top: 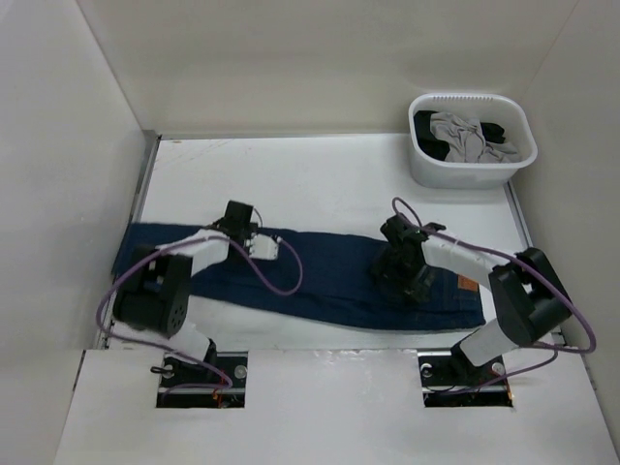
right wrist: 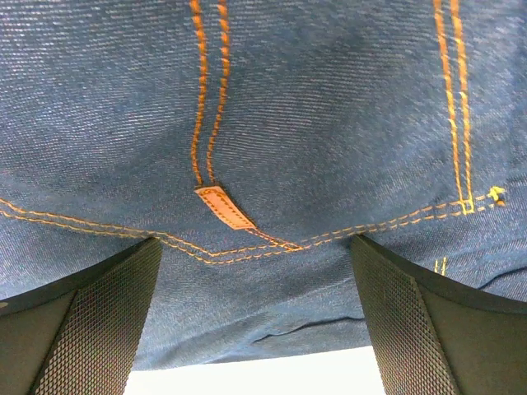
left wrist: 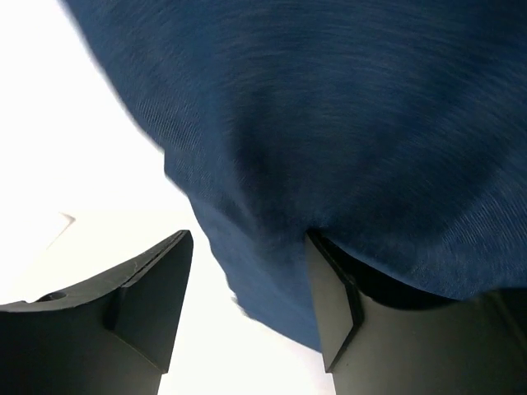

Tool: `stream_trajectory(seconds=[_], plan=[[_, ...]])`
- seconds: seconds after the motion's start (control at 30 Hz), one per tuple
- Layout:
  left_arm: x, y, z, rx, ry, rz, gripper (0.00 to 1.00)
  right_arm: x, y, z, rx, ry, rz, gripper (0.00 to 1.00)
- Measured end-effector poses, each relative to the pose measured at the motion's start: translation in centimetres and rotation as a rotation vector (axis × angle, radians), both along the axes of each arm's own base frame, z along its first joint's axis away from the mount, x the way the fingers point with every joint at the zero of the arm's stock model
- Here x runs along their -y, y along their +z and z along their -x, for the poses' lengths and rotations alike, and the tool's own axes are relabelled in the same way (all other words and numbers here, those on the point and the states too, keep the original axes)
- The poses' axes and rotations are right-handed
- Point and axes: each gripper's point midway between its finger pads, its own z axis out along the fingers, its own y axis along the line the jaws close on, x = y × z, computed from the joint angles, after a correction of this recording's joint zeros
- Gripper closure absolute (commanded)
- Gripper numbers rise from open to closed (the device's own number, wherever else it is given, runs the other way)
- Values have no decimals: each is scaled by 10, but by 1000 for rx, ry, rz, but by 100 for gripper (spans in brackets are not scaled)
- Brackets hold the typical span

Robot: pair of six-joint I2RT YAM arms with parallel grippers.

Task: Fold and stack the trousers
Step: Fold the trousers

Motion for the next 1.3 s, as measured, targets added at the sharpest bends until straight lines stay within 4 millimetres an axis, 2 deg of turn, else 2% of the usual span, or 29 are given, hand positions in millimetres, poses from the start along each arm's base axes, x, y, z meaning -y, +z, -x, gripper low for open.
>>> stream_trajectory(seconds=[0.13,0.2,0.27,0.3,0.33,0.47,0.57,0.67,0.77,0.87,0.93,1.0,1.07,1.23,1.3], plan=[[16,11,-76,126,84,67,44,0,1,-35,-4,-10,-9,0],[23,13,-101,159,107,102,43,0,2,-58,5,-3,-8,0],[26,14,-114,170,122,125,43,2,3,-81,19,5,-6,0],[27,15,-118,168,129,131,43,2,4,-92,30,11,-3,0],[27,14,-120,161,138,139,43,2,7,-114,72,23,-3,0],[21,13,-117,149,160,156,41,3,11,-148,154,68,19,0],[14,15,-113,149,203,194,39,7,16,-161,219,100,48,0],[-1,17,-105,132,290,242,37,16,28,-159,279,118,65,0],[-26,21,-95,110,383,264,37,38,58,-148,356,74,62,0],[-60,35,-86,115,464,262,36,75,94,-143,459,-26,62,0],[-86,48,-79,132,514,255,37,101,107,-140,500,-98,77,0],[-115,57,-69,142,565,241,37,124,108,-136,505,-159,98,0],[-149,59,-56,148,625,215,37,139,100,-130,482,-199,111,0],[-232,41,-15,125,797,137,37,169,78,-123,410,-293,109,0],[-253,33,-9,129,843,110,37,181,70,-125,395,-327,111,0]])
